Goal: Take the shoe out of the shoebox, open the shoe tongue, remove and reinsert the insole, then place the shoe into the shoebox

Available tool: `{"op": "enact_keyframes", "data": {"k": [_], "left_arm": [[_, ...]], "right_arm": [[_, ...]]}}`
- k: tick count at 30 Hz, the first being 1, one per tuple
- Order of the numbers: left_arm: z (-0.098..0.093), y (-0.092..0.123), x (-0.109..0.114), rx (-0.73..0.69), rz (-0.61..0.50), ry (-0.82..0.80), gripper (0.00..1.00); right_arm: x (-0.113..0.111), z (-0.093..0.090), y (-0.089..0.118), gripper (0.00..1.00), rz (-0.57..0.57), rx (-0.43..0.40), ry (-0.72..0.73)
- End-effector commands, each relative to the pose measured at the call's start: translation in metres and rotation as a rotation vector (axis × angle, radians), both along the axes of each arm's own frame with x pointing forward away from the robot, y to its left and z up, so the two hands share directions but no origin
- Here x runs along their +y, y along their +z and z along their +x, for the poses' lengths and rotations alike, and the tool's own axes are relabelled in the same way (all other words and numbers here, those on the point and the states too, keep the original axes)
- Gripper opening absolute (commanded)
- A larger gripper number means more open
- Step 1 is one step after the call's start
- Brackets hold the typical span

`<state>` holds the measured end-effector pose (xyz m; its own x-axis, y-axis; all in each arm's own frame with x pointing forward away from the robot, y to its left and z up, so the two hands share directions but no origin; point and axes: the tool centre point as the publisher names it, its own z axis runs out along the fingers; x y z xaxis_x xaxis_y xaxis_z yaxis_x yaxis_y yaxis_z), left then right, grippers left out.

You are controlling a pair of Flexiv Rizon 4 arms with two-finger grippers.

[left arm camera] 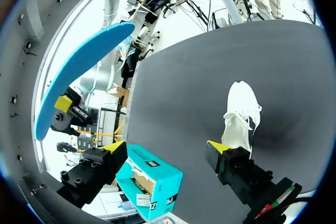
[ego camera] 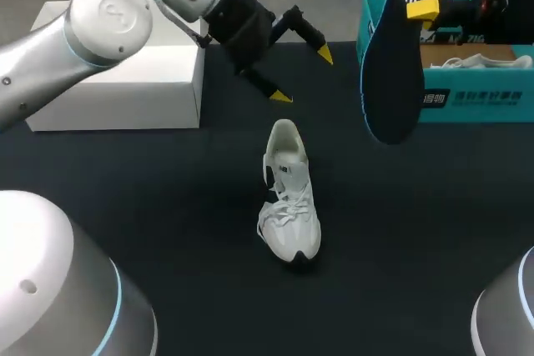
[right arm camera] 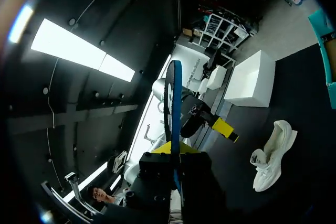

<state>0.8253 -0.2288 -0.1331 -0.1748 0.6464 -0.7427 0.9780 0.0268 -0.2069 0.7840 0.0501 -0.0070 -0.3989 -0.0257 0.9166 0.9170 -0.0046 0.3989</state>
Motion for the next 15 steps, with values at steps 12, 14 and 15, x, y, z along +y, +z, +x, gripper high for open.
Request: {"op": "enact_keyframes", "data": {"k": [12, 14, 15], "left_arm": [[-0.0105, 0.0097, 0.0095, -0.022, -0.303, 0.098, 1.00], [-0.0105, 0.0097, 0.0095, -0.022, -0.303, 0.098, 1.00], [-0.0105, 0.0097, 0.0095, -0.022, -0.303, 0.098, 1.00]], "right_arm": [[0.0017, 0.0060, 0.0001, 0.00, 0.032, -0.024, -0.026], [0.0017, 0.0060, 0.0001, 0.00, 0.032, -0.024, -0.026], [0.0017, 0.0060, 0.0001, 0.00, 0.032, -0.024, -0.026]]}}
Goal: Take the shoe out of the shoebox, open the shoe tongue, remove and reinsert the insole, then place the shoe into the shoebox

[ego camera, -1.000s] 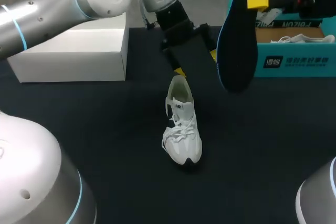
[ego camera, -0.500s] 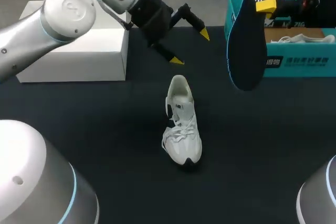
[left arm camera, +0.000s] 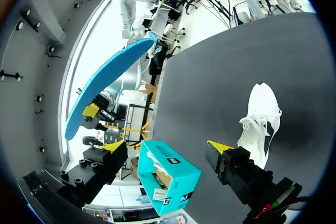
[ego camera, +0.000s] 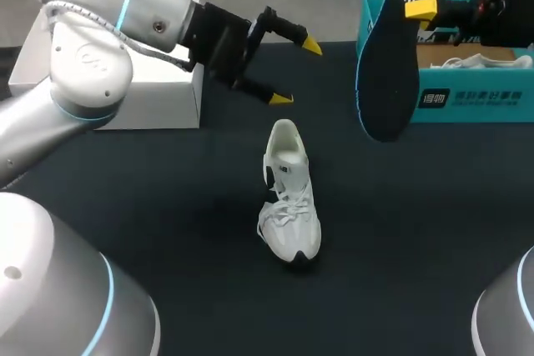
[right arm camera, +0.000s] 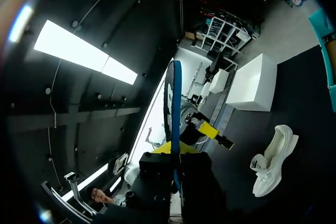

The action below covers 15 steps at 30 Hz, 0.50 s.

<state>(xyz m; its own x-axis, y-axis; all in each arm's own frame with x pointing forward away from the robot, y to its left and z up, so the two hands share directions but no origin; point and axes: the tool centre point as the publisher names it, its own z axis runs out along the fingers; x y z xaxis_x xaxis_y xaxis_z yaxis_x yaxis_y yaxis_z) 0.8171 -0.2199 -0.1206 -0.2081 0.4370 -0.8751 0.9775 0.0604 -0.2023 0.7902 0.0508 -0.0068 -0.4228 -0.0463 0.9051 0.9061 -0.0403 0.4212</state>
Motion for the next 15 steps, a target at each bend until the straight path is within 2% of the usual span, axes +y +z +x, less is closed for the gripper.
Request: {"op": "enact_keyframes", "data": {"k": [1, 2, 7, 15], "left_arm": [[-0.002, -0.003, 0.001, -0.007, -0.065, 0.014, 1.00], [0.000, -0.001, -0.002, -0.041, -0.081, 0.050, 1.00], [0.003, 0.013, -0.010, -0.169, -0.155, 0.080, 1.00], [0.003, 0.043, -0.025, -0.288, -0.317, 0.114, 1.00]], "right_arm": [[0.001, 0.000, 0.000, 0.00, -0.001, 0.001, -0.002], [0.001, 0.000, 0.000, 0.00, -0.001, 0.001, -0.002], [-0.009, 0.020, -0.002, 0.00, 0.034, 0.131, -0.003], [-0.017, 0.056, -0.004, 0.00, -0.042, 0.235, 0.070]]}}
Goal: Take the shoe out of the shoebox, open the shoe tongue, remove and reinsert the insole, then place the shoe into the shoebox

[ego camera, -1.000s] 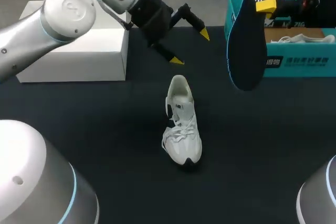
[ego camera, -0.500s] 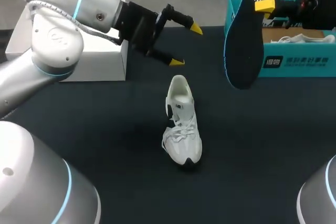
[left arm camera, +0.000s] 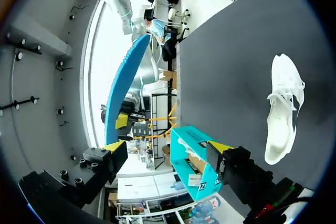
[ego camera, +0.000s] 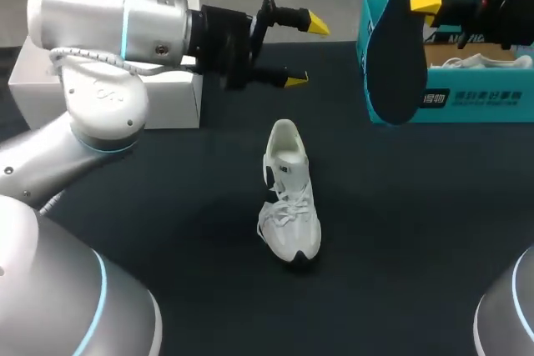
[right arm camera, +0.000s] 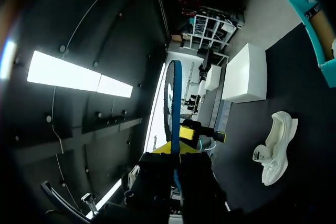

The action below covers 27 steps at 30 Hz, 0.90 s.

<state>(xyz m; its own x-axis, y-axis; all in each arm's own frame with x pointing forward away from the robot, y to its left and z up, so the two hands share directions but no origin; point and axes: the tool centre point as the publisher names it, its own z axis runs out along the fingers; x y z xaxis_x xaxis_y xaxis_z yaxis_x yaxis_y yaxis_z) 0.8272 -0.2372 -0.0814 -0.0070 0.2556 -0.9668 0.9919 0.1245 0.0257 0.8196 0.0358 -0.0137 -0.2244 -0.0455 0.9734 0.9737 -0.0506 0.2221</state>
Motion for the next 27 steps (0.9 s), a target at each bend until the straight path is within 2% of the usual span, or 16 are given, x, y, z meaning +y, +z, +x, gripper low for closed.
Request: {"op": "enact_keyframes", "data": {"k": [1, 6, 12, 18, 27], "left_arm": [[-0.007, 0.009, -0.008, -0.054, -0.152, 0.015, 1.00], [-0.007, 0.030, -0.014, -0.082, -0.242, 0.014, 1.00], [-0.009, 0.043, -0.027, -0.088, -0.267, -0.031, 1.00], [-0.011, 0.039, -0.046, -0.109, -0.268, -0.067, 1.00], [-0.013, 0.034, -0.065, -0.106, -0.293, -0.075, 1.00]], "right_arm": [[-0.002, 0.030, 0.003, 0.00, -0.029, 0.036, 0.091], [-0.001, 0.044, -0.001, 0.00, -0.067, 0.099, 0.121], [0.006, 0.054, -0.007, 0.00, -0.098, 0.156, 0.158], [0.017, 0.062, -0.010, 0.00, -0.124, 0.193, 0.192], [0.035, 0.063, -0.019, 0.00, -0.148, 0.238, 0.233]]}}
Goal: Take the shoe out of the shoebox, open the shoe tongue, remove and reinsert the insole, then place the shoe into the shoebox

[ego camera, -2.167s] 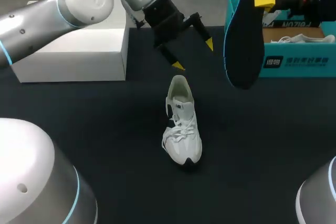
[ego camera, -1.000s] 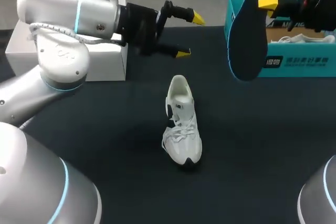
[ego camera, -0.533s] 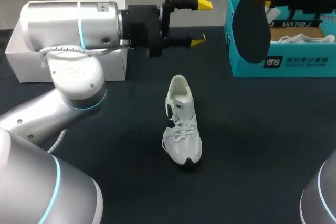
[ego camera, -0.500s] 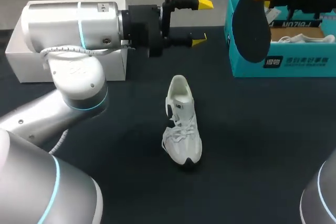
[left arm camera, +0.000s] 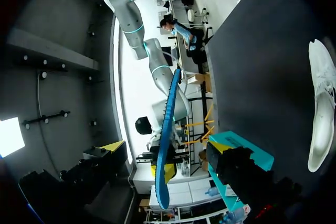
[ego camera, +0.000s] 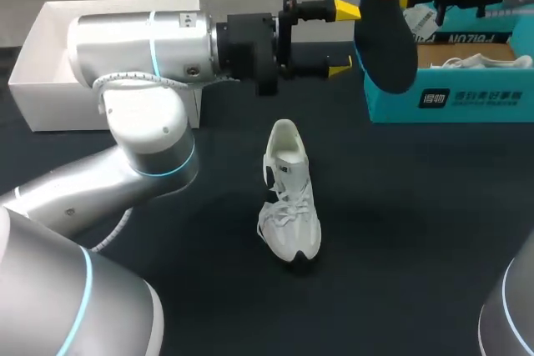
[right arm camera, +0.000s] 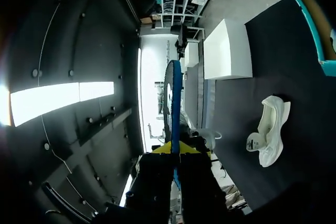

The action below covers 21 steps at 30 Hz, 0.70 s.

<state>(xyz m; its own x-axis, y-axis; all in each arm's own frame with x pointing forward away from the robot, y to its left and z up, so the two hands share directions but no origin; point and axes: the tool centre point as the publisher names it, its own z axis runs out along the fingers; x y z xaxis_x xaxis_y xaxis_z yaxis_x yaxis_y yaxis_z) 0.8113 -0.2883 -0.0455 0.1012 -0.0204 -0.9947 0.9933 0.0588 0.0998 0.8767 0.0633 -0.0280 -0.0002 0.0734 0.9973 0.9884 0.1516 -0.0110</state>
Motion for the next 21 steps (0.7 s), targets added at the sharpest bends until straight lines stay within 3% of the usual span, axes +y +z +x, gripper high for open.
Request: {"op": "enact_keyframes", "data": {"k": [1, 4, 7, 9, 15, 17, 18, 19, 21], "left_arm": [[0.003, -0.002, -0.015, -0.006, -0.019, 0.009, 0.99], [0.004, -0.003, -0.018, -0.008, -0.019, 0.013, 0.84], [0.006, -0.003, -0.019, -0.006, -0.018, 0.016, 0.81], [0.006, -0.003, -0.019, -0.004, -0.016, 0.017, 0.64], [0.007, -0.005, -0.018, 0.000, -0.015, 0.019, 0.40], [0.007, -0.007, -0.019, 0.004, -0.010, 0.019, 0.20], [0.007, -0.009, -0.019, 0.005, -0.007, 0.019, 0.15], [0.008, -0.010, -0.019, 0.008, -0.004, 0.019, 0.02], [0.008, -0.012, -0.020, 0.017, -0.002, 0.018, 0.00]], "right_arm": [[0.009, 0.006, -0.006, 0.00, -0.004, 0.014, 0.046], [0.013, 0.004, -0.007, 0.00, -0.003, 0.021, 0.056], [0.015, 0.001, -0.008, 0.00, 0.001, 0.028, 0.062], [0.015, 0.000, -0.009, 0.00, 0.000, 0.031, 0.064], [0.015, -0.003, -0.011, 0.00, 0.005, 0.036, 0.057], [0.017, -0.003, -0.011, 0.00, 0.009, 0.032, 0.054], [0.017, -0.004, -0.010, 0.00, 0.016, 0.030, 0.047], [0.018, -0.005, -0.010, 0.00, 0.020, 0.028, 0.041], [0.019, -0.007, -0.011, 0.00, 0.028, 0.027, 0.034]]}}
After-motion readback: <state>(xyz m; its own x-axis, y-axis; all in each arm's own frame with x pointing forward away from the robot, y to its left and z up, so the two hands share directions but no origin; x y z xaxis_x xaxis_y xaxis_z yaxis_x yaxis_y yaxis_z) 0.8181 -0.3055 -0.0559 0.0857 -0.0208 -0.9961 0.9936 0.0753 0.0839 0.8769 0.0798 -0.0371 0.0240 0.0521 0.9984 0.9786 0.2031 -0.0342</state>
